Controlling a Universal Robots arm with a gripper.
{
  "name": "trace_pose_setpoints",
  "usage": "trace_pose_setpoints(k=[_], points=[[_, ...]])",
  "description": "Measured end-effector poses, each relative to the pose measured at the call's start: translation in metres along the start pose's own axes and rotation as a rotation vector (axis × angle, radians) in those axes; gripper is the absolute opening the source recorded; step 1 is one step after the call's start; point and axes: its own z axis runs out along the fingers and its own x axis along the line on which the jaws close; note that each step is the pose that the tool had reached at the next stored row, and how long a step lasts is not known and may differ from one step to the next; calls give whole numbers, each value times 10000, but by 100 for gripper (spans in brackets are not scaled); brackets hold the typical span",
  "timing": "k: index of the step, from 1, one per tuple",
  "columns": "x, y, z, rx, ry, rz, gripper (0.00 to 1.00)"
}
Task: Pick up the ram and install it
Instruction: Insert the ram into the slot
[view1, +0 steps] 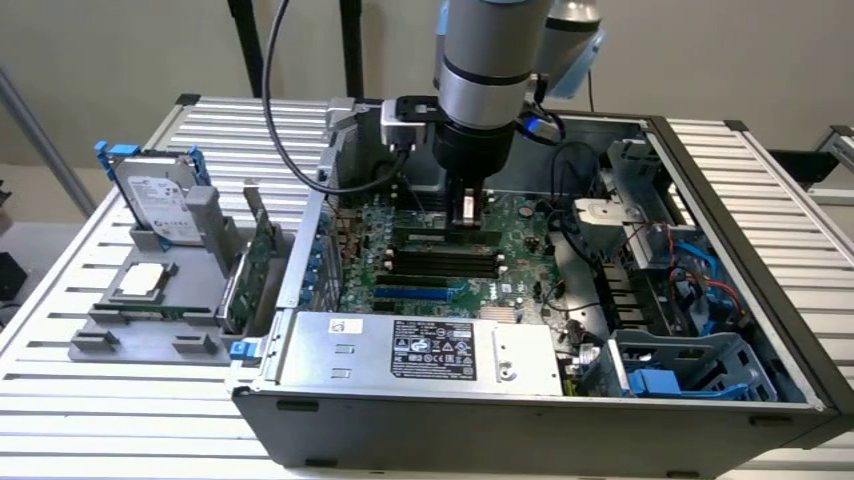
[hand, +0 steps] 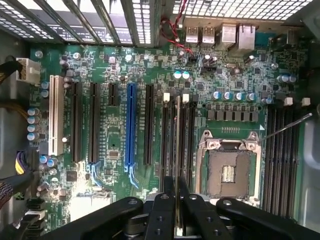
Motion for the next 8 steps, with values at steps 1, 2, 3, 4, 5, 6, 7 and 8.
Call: trace_pose_setpoints(k=[1, 2, 3, 4, 5, 6, 7, 8], points=[[3, -2, 18, 1, -2, 0, 0], [7, -5, 37, 1, -2, -1, 0], [9, -8, 54, 1, -2, 0, 0], [11, -13, 72, 1, -2, 0, 0], [11, -19, 90, 1, -2, 0, 0], [12, -24, 108, 0, -1, 0, 0], [13, -27, 127, 0, -1, 0, 0], [14, -29, 145, 0, 3, 1, 0]])
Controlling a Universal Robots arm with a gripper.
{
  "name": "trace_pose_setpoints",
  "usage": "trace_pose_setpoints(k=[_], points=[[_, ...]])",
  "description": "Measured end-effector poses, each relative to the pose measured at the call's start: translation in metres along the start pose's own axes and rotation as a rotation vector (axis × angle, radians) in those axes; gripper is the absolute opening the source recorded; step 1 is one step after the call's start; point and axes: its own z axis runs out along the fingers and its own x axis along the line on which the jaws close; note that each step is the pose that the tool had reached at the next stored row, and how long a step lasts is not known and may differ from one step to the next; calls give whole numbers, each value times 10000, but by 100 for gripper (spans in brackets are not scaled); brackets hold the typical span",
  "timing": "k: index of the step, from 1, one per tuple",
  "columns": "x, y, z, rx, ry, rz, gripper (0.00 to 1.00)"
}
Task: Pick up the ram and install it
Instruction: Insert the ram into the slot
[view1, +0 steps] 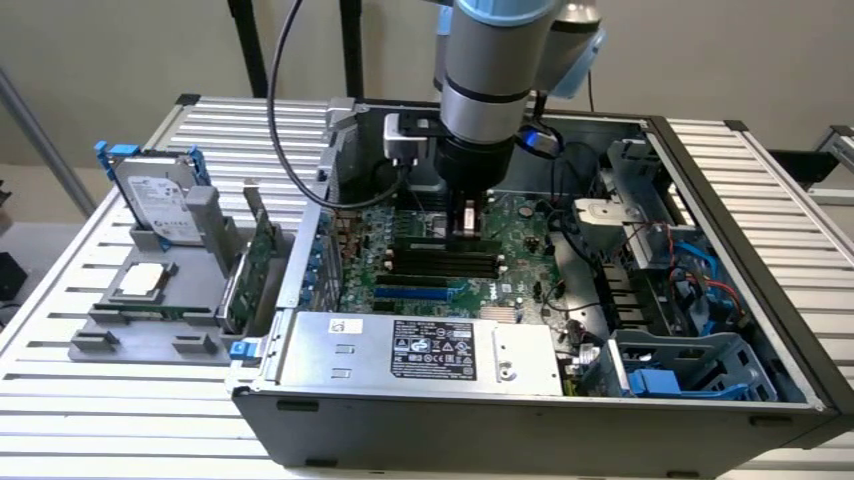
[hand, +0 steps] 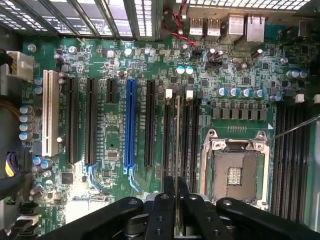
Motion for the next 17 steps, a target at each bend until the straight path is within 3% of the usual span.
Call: trace_pose_setpoints(k=[6, 12, 17], points=[[5, -4, 100, 0, 103, 5, 0], [5, -4, 131, 5, 124, 6, 0], [7, -5, 156, 31, 224, 8, 0]])
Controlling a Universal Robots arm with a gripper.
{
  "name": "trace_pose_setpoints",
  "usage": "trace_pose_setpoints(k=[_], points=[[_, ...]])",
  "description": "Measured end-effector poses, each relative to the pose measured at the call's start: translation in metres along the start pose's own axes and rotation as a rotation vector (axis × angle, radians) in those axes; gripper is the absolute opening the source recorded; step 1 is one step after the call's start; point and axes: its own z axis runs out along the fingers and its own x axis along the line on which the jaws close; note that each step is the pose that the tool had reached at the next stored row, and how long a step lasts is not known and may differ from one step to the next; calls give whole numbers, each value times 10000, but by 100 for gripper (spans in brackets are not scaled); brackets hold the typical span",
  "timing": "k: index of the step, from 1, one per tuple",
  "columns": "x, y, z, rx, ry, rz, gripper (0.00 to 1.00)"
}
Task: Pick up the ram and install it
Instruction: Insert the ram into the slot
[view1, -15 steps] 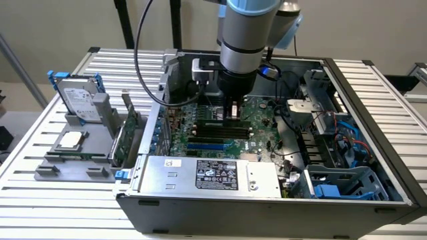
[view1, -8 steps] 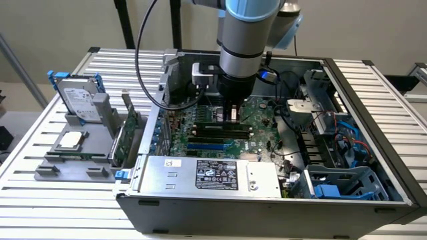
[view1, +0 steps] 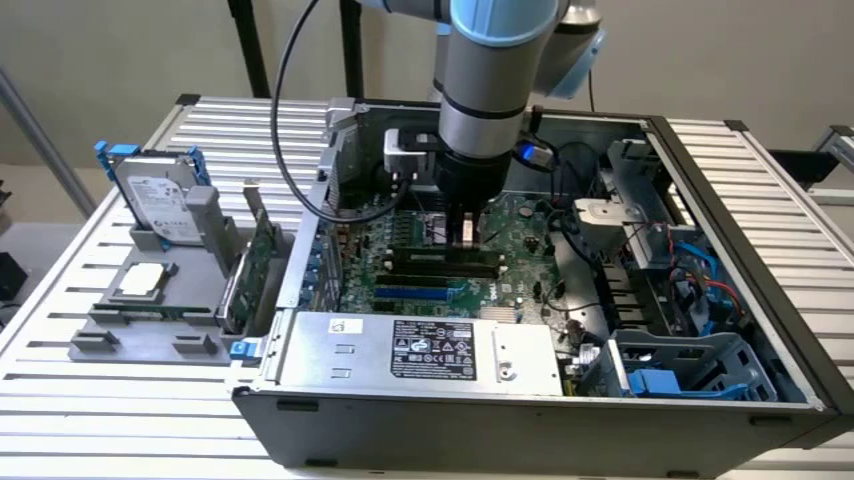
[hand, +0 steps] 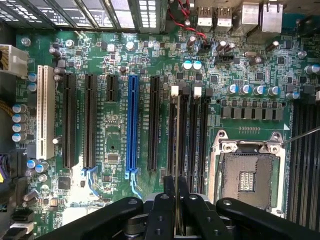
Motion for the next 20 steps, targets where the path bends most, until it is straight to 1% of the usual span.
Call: trace_pose_setpoints(k=[2, 10, 14, 20], points=[[1, 0, 6, 11, 13, 7, 0], [1, 4, 25, 53, 29, 85, 0], [1, 10, 33, 76, 51, 89, 0], [1, 14, 45, 114, 60, 97, 0]])
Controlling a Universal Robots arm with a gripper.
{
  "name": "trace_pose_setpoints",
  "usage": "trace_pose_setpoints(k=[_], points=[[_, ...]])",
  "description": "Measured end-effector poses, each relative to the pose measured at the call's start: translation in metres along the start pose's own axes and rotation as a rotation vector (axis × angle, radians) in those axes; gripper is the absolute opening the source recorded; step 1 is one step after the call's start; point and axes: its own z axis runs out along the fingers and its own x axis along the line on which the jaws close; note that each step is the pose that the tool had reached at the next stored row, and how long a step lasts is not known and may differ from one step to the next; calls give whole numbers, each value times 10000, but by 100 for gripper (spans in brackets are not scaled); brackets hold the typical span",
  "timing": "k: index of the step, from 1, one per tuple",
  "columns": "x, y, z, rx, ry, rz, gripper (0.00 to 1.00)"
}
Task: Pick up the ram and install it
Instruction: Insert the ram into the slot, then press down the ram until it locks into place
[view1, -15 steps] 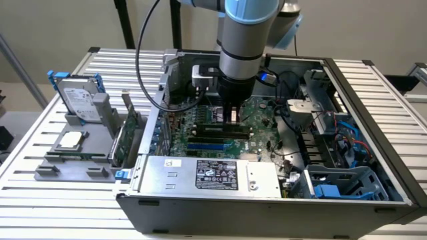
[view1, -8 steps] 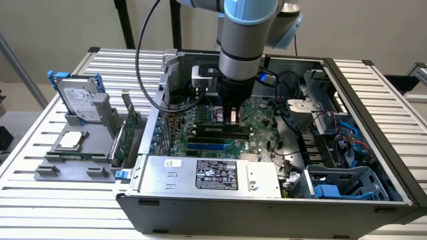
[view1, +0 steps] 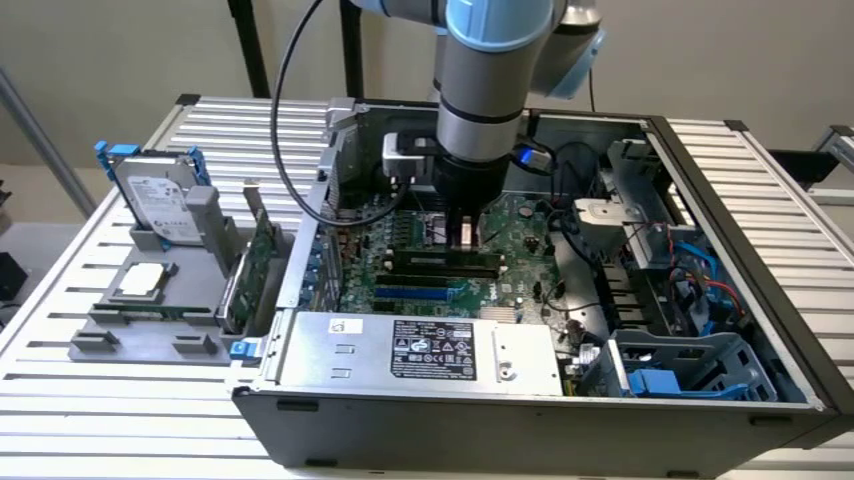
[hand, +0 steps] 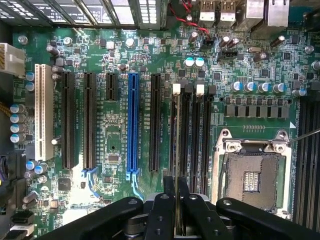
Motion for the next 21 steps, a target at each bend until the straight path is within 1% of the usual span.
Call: trace_pose_setpoints(k=[4, 13, 21], points=[[0, 7, 6, 12, 0, 8, 0], [-3, 16, 16, 15, -2, 26, 0], [-7, 19, 29, 16, 24, 26, 0]])
